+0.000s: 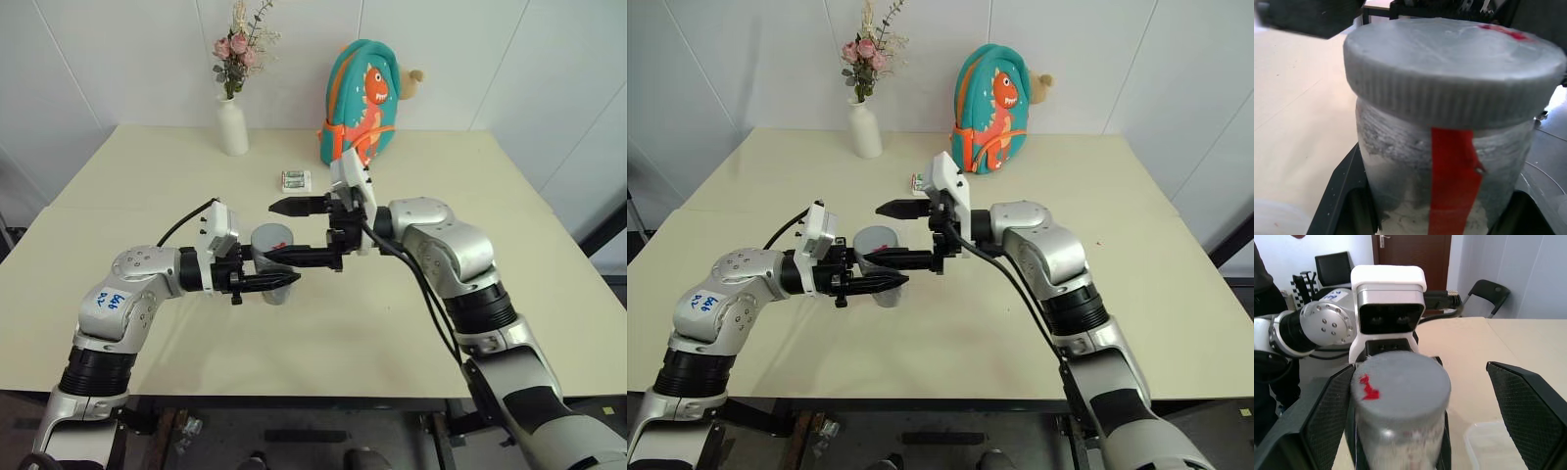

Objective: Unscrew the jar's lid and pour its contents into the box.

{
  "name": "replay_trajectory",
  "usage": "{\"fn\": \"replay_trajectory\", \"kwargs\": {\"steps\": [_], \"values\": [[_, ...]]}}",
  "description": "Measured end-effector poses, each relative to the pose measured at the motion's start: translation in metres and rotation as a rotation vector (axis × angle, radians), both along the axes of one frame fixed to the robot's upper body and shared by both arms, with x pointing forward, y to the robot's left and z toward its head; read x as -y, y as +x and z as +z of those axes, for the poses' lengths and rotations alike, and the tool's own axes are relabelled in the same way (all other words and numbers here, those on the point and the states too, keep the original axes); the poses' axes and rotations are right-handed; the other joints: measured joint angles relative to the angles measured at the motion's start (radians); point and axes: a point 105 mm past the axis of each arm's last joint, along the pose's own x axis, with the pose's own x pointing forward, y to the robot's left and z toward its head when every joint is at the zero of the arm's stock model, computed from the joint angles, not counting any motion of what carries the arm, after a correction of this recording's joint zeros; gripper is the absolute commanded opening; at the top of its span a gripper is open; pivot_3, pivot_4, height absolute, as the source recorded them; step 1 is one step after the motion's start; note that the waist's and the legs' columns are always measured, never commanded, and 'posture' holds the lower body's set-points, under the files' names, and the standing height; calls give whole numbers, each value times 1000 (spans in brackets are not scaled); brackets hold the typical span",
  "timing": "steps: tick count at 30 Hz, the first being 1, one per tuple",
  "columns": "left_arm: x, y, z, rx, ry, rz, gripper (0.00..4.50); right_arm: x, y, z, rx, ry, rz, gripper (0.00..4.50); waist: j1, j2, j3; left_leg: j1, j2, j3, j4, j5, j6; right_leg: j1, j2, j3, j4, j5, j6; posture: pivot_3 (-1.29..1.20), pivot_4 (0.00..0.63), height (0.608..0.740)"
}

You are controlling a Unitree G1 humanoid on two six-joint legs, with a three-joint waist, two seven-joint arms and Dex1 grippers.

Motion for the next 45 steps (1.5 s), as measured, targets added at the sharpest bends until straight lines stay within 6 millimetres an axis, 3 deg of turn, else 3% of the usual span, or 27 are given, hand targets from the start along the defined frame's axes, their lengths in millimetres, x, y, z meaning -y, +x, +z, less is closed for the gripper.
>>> {"fn": "replay_trajectory", "kwargs": {"steps": [3,7,11,17,24,33,42,45], "values": [[-4,-7,1,11,23,-25,1984,47,22,3,-33,23,-185,4476,5,0,0,0,0,0,0,0,0,0,0,0,-1,0,0,0,150,740],[-6,-9,-1,11,23,-29,1984,52,15,-2,-70,20,-154,4476,-7,0,0,1,2,1,0,-1,0,0,1,0,0,-1,-1,0,150,740],[-6,-9,0,14,21,-31,1984,39,1,2,-87,39,-69,4476,-8,1,1,2,3,1,0,-1,0,0,3,0,1,-1,-2,0,150,740],[-2,-8,1,22,8,-43,1984,-1,-20,2,-96,70,49,4476,-2,1,1,1,3,1,1,-1,-1,0,2,0,1,-1,-2,0,150,740],[4,-6,2,20,-5,-59,1984,-30,-21,-4,-70,41,47,4476,-2,1,1,1,3,1,1,-1,-1,0,2,0,1,-1,-2,0,150,740],[3,-4,3,22,-9,-44,1984,-37,-12,7,-44,61,36,4476,-1,1,1,1,3,1,1,-1,-1,0,2,0,2,-1,-2,0,150,740],[1,-1,1,12,-2,-16,1984,-2,-5,5,9,-6,3,4476,-1,1,1,1,3,1,1,-1,-1,0,2,0,2,-1,-2,0,150,740],[1,-4,2,21,5,-32,1984,35,16,1,-10,-20,-132,4476,2,1,1,1,3,1,1,-1,-1,0,2,0,1,-1,-2,0,150,740]]}}
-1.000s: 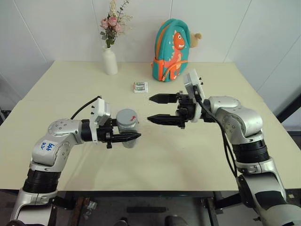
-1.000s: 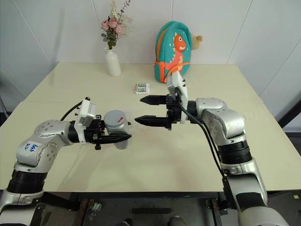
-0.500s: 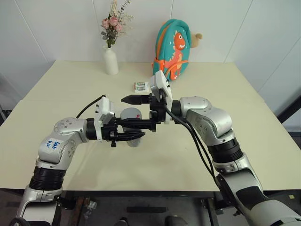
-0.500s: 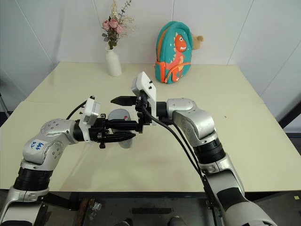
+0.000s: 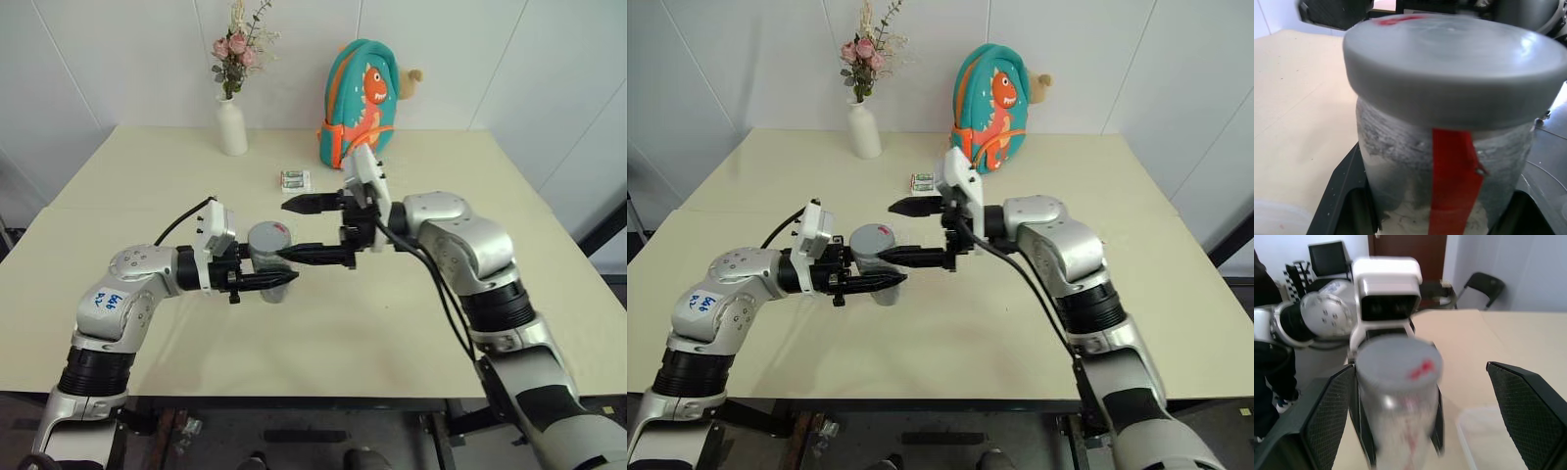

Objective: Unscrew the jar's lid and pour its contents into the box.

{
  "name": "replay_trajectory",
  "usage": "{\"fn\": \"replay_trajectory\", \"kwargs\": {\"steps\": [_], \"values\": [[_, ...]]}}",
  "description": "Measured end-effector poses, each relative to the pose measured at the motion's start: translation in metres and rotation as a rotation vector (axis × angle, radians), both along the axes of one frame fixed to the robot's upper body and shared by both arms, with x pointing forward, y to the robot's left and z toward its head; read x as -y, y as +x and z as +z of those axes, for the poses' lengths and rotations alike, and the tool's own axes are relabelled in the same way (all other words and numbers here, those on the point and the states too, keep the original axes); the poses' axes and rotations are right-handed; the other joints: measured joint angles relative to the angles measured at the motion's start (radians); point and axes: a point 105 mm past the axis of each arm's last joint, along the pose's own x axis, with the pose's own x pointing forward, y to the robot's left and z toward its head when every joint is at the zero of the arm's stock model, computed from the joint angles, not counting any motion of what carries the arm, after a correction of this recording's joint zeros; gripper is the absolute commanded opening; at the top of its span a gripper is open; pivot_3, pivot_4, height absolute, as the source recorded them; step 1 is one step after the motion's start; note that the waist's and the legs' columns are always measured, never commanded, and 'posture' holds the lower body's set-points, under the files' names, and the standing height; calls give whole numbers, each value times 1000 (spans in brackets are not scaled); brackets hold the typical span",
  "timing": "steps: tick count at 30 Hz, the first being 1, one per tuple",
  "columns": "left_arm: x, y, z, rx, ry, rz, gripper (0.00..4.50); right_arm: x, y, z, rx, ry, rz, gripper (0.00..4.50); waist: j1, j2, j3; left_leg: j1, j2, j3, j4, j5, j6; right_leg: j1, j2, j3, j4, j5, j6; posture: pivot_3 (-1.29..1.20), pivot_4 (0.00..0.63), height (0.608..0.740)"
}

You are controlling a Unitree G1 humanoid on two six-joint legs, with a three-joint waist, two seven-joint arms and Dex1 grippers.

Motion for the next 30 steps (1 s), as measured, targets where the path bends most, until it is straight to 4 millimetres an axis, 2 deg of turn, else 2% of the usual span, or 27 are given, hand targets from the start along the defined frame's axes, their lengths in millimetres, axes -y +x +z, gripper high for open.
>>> {"fn": "replay_trajectory", "kwargs": {"steps": [2,6,10,12,14,23,30], "values": [[-2,-1,-1,-3,6,0,1984,15,6,-1,-13,1,-43,4476,1,0,0,0,0,0,0,0,0,0,0,0,0,0,0,0,150,740],[-2,-1,-1,-3,8,0,1984,15,-3,2,-36,14,16,4476,-12,0,0,1,1,1,-1,0,1,0,1,0,1,0,-1,0,150,740],[-2,-1,-1,-4,9,-1,1984,-5,-20,8,-35,52,112,4476,-10,0,0,1,1,0,0,0,0,0,1,0,1,0,-1,0,150,740],[-1,-1,-1,-4,11,-5,1984,-34,-35,4,-45,89,198,4476,-13,0,0,1,1,0,0,0,0,-1,1,0,3,0,-1,0,150,740],[0,-1,0,0,11,-13,1984,-49,-43,-1,-57,88,236,4476,-9,0,0,1,1,0,0,0,0,-1,1,0,3,-1,-1,0,150,740],[5,-1,0,-3,0,-38,1984,-67,-37,-4,-73,87,188,4476,-1,0,0,0,1,0,1,0,0,-1,1,0,3,-1,-1,0,150,740],[5,-1,-1,-7,-1,-37,1984,-66,-30,-5,-65,83,156,4476,-5,0,0,1,1,0,1,0,0,-2,1,0,4,-1,-1,0,150,740]]}}
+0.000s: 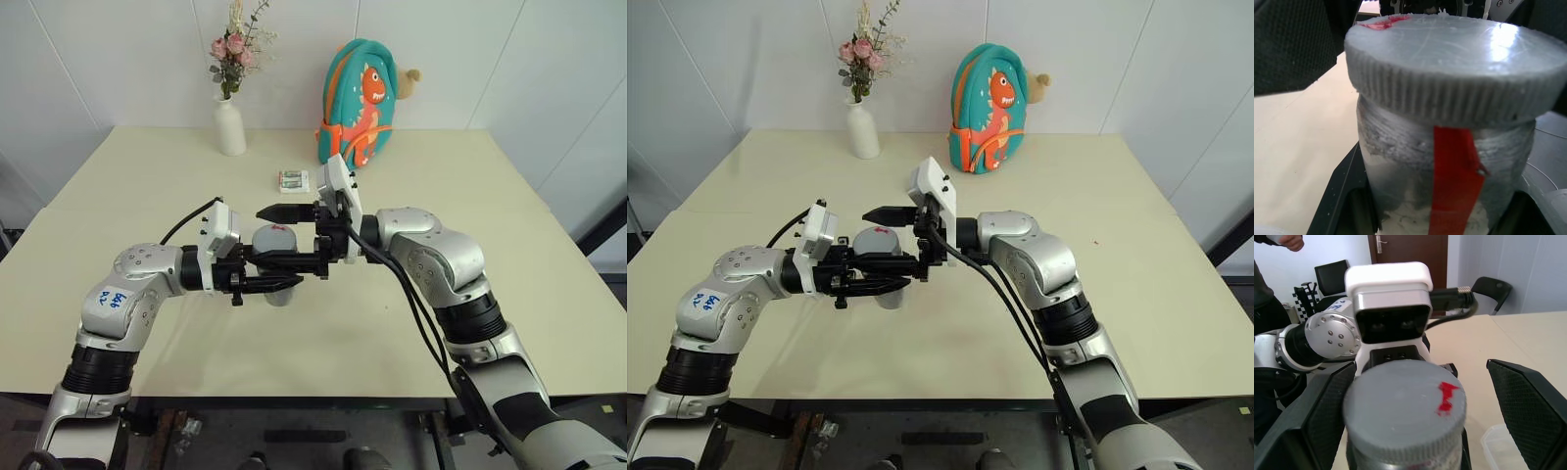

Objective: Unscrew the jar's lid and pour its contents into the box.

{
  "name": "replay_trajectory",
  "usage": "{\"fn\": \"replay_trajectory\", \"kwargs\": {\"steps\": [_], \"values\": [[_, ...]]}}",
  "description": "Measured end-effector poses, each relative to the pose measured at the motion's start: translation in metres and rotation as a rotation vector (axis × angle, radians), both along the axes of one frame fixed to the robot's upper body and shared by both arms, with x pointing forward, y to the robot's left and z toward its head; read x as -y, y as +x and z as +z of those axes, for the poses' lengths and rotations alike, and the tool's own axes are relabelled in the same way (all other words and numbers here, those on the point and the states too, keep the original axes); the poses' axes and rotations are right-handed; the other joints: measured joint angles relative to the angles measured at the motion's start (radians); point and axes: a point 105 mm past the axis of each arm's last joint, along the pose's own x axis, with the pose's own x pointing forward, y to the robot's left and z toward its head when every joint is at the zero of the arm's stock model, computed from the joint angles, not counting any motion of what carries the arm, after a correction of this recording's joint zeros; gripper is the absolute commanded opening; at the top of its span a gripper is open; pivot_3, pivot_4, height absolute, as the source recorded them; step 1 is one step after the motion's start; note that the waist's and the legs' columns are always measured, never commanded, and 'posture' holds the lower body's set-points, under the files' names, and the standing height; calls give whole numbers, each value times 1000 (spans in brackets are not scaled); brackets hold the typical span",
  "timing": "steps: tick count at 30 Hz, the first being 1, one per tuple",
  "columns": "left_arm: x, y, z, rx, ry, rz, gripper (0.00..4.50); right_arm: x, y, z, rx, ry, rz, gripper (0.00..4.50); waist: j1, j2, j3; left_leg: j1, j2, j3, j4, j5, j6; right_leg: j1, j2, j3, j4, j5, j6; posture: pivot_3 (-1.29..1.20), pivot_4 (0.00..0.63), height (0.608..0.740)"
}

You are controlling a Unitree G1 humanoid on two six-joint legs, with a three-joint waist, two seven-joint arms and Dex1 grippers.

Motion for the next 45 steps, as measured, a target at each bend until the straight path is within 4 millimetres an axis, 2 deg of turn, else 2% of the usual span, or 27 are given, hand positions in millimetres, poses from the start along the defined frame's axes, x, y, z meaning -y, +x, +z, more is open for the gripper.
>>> {"fn": "replay_trajectory", "kwargs": {"steps": [9,19,29,33,36,45], "values": [[-2,4,-2,-16,-7,19,1984,16,5,1,32,-41,-21,4476,1,0,0,0,0,0,0,0,0,0,0,0,0,0,0,0,150,740],[-3,3,-3,-20,-7,12,1984,53,15,3,26,-80,-77,4476,1,0,0,0,0,0,0,0,0,0,0,0,0,0,0,0,150,740],[-2,2,-2,-18,-6,1,1984,55,10,2,-14,-80,-30,4476,2,0,0,0,0,0,0,0,0,0,0,0,0,0,0,0,150,740],[-3,2,-2,-15,-2,2,1984,53,4,4,-23,-70,6,4476,1,0,0,0,0,0,0,0,0,0,0,0,0,0,0,0,150,740],[-3,2,-2,-13,-2,2,1984,45,-3,9,-9,-42,38,4476,0,0,0,0,0,0,0,0,0,0,0,0,0,0,0,0,150,740],[0,2,3,1,0,-9,1984,0,-12,10,2,-8,86,4476,1,0,0,0,0,0,1,0,0,-1,0,0,2,0,0,0,150,740]]}}
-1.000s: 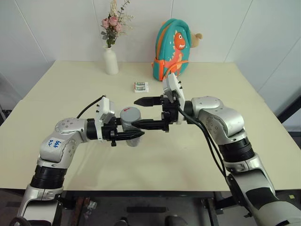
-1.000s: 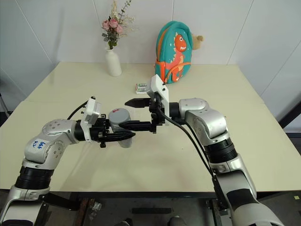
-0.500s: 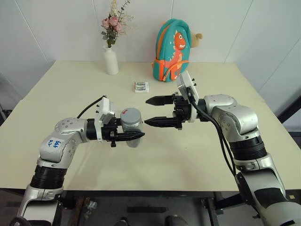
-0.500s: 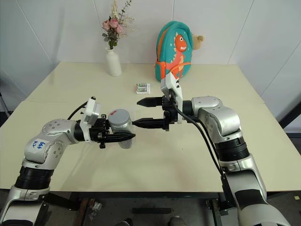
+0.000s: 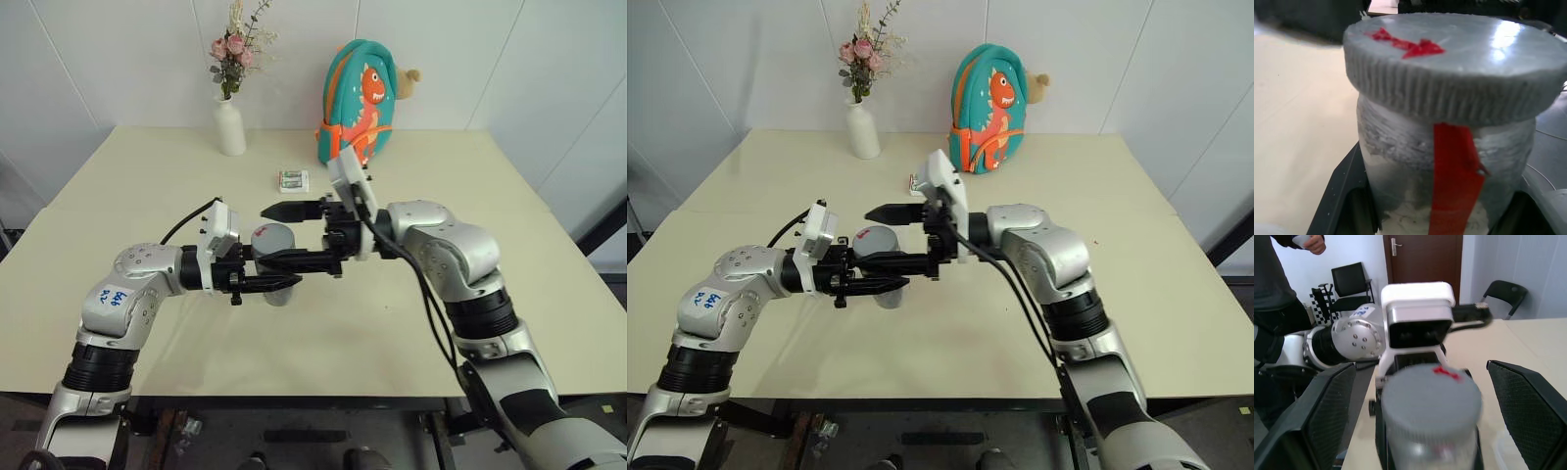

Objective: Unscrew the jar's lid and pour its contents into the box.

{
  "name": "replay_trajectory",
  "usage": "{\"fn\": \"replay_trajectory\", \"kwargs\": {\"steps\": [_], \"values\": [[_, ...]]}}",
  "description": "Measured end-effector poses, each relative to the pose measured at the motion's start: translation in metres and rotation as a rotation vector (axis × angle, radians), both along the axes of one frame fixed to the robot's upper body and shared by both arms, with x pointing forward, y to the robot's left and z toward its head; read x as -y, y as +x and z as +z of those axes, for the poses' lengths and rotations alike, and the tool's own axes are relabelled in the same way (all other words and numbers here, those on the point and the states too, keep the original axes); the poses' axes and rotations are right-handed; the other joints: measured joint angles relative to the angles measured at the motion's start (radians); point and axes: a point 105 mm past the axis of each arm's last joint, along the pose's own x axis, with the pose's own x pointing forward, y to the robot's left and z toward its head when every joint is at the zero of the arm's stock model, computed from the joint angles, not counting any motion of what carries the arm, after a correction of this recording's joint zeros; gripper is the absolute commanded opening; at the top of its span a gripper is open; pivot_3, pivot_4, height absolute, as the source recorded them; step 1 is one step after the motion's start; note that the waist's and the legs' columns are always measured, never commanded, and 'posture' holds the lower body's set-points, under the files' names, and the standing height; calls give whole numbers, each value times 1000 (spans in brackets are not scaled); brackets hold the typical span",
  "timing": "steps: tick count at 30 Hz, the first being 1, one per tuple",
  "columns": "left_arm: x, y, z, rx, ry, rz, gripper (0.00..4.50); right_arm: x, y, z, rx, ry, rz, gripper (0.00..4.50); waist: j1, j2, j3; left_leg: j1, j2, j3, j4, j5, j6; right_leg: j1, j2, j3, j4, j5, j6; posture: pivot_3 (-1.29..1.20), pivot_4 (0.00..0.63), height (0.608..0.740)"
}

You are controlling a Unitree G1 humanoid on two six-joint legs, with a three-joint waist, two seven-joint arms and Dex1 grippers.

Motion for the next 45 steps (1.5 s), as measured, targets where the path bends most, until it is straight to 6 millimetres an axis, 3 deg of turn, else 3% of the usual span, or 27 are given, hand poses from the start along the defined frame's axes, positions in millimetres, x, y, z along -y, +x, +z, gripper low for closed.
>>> {"fn": "replay_trajectory", "kwargs": {"steps": [12,23,36,45], "values": [[1,0,1,3,-2,-2,1984,-1,14,-5,-3,-10,-59,4476,-1,0,0,0,0,0,0,0,0,-1,0,0,1,0,0,0,150,740],[0,1,0,-1,-5,9,1984,20,18,-6,16,-57,-73,4476,-1,0,0,0,0,0,0,0,0,-1,0,0,1,0,0,0,150,740],[1,0,0,2,-5,-3,1984,22,8,-8,-30,-50,-1,4476,-1,0,0,0,0,0,0,0,0,-1,0,0,1,0,0,0,150,740],[0,0,0,1,-5,-3,1984,12,5,-7,-39,-26,18,4476,0,0,0,0,0,0,0,0,0,-1,0,0,1,0,0,0,150,740]]}}
